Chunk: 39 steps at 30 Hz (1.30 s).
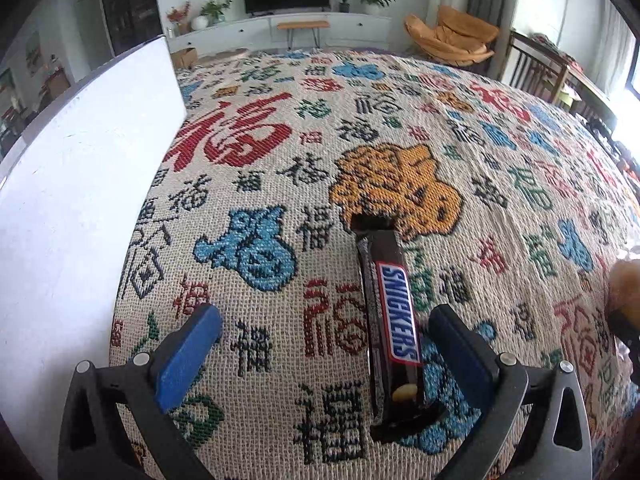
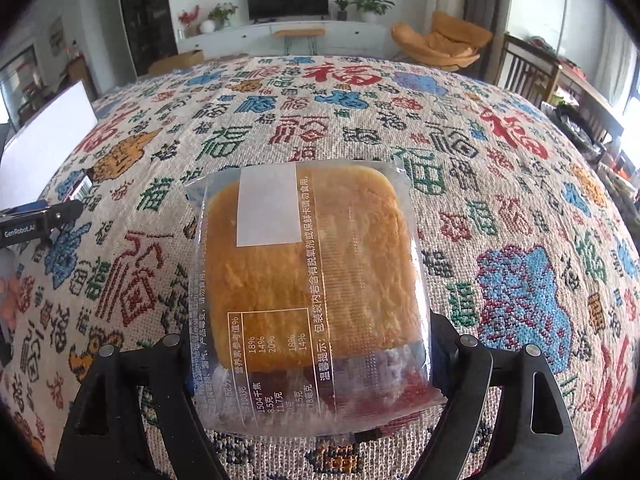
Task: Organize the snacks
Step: 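Carry both snacks over the white box and open both tools to drop them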
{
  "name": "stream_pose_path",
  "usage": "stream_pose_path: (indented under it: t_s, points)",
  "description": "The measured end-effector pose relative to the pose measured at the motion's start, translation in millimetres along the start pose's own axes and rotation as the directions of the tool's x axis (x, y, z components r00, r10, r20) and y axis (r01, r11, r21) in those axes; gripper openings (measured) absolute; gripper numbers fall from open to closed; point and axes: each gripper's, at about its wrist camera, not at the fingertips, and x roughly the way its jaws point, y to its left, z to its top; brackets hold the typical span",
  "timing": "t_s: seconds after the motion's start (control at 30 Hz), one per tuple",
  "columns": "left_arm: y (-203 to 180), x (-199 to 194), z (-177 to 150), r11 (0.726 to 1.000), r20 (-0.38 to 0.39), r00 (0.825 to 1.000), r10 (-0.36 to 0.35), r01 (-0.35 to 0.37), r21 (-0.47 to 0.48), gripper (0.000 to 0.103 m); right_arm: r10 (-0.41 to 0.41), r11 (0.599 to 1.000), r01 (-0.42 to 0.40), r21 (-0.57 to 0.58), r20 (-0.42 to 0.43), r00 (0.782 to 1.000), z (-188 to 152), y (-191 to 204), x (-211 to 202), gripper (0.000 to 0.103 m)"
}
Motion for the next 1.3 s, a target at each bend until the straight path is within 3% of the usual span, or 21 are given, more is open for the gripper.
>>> stream_pose_path:
  t_s: [0.13,0.17,0.2,0.23,0.3,0.37,0.53,0.7,0.83,0.9,0.97,1.07,1.13,1.17,1.23,1.27,1.3]
  points:
    - [-10.8,-4.2,-4.1,0.999,-0.036,0.999,-0.010,0.012,0.037,0.102,0.002,1.000,-0.003,0.001,0.000,1.000,-0.3,1.2,-0.3,0.084]
    - [-14.4,-6.0,-6.0,0.999,-0.023,1.000,-0.006,0.007,0.049,0.096,0.003,1.000,-0.003,0.002,0.000,1.000,-0.3,1.1,-0.2,0.084]
    - [-18.4,-9.8,-7.9,0.998,0.002,1.000,-0.010,0.010,0.060,0.079,0.003,1.000,-0.003,0.001,0.001,1.000,-0.2,1.0,0.0,0.084]
    - [-22.3,-13.9,-9.1,0.997,0.024,0.999,-0.031,0.029,0.073,0.069,0.003,1.000,-0.003,0.001,0.001,1.000,-0.2,0.9,0.0,0.084]
    - [-32.1,-18.9,-9.2,0.993,0.050,0.998,-0.037,0.032,0.110,0.018,0.003,1.000,-0.003,0.002,0.001,1.000,-0.2,1.1,-0.1,0.084]
    - [-35.2,-23.1,-9.3,0.994,0.052,0.997,-0.048,0.042,0.103,0.017,0.005,1.000,-0.005,0.003,0.002,1.000,-0.7,1.1,-0.3,0.084]
    - [-15.5,-58.1,-32.9,0.977,0.088,0.975,-0.203,0.207,-0.050,0.017,0.018,0.998,-0.020,0.055,0.053,0.998,-4.7,-8.0,-11.9,0.076]
    - [12.2,-132.4,-66.5,0.902,0.169,0.915,-0.368,0.395,-0.177,0.017,0.080,0.991,-0.087,0.099,0.069,0.994,-19.0,-0.8,-36.2,0.076]
    - [47.4,-204.4,-84.8,0.859,0.267,0.879,-0.396,0.457,-0.230,0.017,0.180,0.983,-0.182,0.006,0.117,0.977,2.1,46.8,-75.6,0.076]
    - [70.6,-240.0,-92.7,0.852,0.333,0.867,-0.370,0.459,-0.250,0.017,0.258,0.966,-0.252,-0.058,0.143,0.955,20.5,81.3,-99.9,0.076]
    - [100.4,-274.2,-100.4,0.860,0.389,0.868,-0.309,0.429,-0.275,0.017,0.349,0.935,-0.332,-0.127,0.160,0.923,39.7,122.6,-125.3,0.076]
    - [149.0,-307.2,-107.9,0.876,0.430,0.882,-0.193,0.352,-0.329,0.017,0.494,0.861,-0.460,-0.217,0.143,0.858,66.4,193.7,-155.1,0.076]
    - [179.5,-317.1,-112.1,0.890,0.429,0.899,-0.085,0.262,-0.373,0.017,0.580,0.799,-0.537,-0.269,0.110,0.807,81.9,244.3,-167.9,0.076]
    - [194.4,-318.6,-114.4,0.893,0.418,0.908,-0.023,0.206,-0.399,0.022,0.617,0.768,-0.574,-0.285,0.090,0.782,88.9,269.7,-171.5,0.076]
    - [219.0,-313.9,-118.5,0.900,0.392,0.916,0.084,0.099,-0.425,0.053,0.678,0.706,-0.636,-0.312,0.040,0.734,99.9,319.4,-171.9,0.077]
    - [228.8,-308.2,-119.8,0.897,0.363,0.921,0.140,0.037,-0.441,0.079,0.696,0.679,-0.660,-0.323,-0.003,0.718,104.1,343.5,-167.2,0.079]
    - [236.7,-303.7,-123.4,0.893,0.346,0.921,0.182,-0.008,-0.450,0.085,0.702,0.659,-0.680,-0.321,-0.064,0.710,108.5,367.2,-158.5,0.080]
